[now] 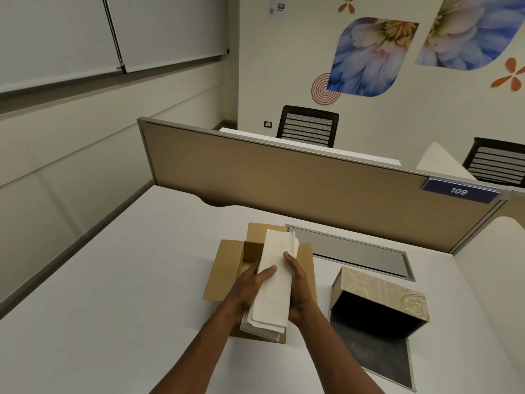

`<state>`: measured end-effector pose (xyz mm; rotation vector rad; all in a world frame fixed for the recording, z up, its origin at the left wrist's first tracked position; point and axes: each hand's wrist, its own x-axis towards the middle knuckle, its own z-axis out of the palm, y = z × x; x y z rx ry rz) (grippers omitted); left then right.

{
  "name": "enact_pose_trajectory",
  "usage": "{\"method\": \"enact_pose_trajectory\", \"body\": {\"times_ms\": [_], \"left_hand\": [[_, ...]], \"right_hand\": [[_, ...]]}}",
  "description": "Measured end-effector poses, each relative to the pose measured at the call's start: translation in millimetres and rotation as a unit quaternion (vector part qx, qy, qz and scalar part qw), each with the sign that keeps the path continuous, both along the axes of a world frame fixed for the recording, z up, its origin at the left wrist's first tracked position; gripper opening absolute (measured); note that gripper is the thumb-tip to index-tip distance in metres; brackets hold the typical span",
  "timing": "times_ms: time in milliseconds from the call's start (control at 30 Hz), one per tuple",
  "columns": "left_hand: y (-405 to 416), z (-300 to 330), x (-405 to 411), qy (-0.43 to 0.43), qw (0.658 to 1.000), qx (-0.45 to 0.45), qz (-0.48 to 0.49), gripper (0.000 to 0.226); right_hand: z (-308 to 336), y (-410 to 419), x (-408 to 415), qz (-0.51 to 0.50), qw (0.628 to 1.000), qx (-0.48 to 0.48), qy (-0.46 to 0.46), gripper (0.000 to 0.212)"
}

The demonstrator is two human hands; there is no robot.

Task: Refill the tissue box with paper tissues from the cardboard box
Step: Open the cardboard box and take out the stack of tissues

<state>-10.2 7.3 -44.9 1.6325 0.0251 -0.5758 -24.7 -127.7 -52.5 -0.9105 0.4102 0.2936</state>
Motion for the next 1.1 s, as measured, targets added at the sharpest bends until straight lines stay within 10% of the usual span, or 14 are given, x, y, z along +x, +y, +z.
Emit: {"method": "enact_pose_trajectory", "body": {"times_ms": [700, 1100], "left_hand": [[0, -2, -17, -0.042, 0.999, 0.013, 0.01, 0.076], [4, 7, -32, 0.092, 0.977, -0.014, -0.19, 0.076]], "right_hand": [[14, -27, 9, -0.063, 0.987, -0.126, 0.08, 0.068], [23, -73, -25, -0.156, 0.975, -0.13, 0.089, 0.05]]}}
